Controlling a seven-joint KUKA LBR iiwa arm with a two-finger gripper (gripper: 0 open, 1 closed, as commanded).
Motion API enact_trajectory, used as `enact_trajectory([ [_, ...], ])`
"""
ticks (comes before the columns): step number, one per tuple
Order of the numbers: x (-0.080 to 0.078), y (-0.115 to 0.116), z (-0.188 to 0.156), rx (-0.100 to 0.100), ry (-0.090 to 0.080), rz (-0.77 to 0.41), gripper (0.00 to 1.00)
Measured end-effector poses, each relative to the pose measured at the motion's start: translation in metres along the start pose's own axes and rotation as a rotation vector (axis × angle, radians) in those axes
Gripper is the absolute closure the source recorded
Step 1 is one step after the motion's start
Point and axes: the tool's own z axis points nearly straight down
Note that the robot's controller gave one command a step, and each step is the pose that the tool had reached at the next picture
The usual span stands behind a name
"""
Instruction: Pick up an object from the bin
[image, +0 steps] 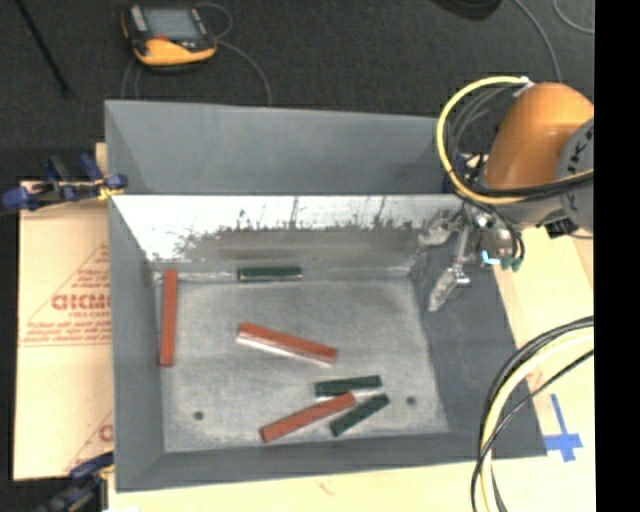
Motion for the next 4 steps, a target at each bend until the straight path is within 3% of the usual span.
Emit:
enact_trajectory([
  [1, -0.002, 0.000, -0.006, 0.002, -0.008, -0.003, 0.00],
  [2, 0.051, 0.047, 0.054, 0.002, -0.012, -0.035, 0.00],
  [3, 0.063, 0.064, 0.071, 0.001, -0.016, -0.066, 0.00],
  [4, 0.065, 0.105, 0.021, 0.001, -0.001, -0.135, 0.00],
])
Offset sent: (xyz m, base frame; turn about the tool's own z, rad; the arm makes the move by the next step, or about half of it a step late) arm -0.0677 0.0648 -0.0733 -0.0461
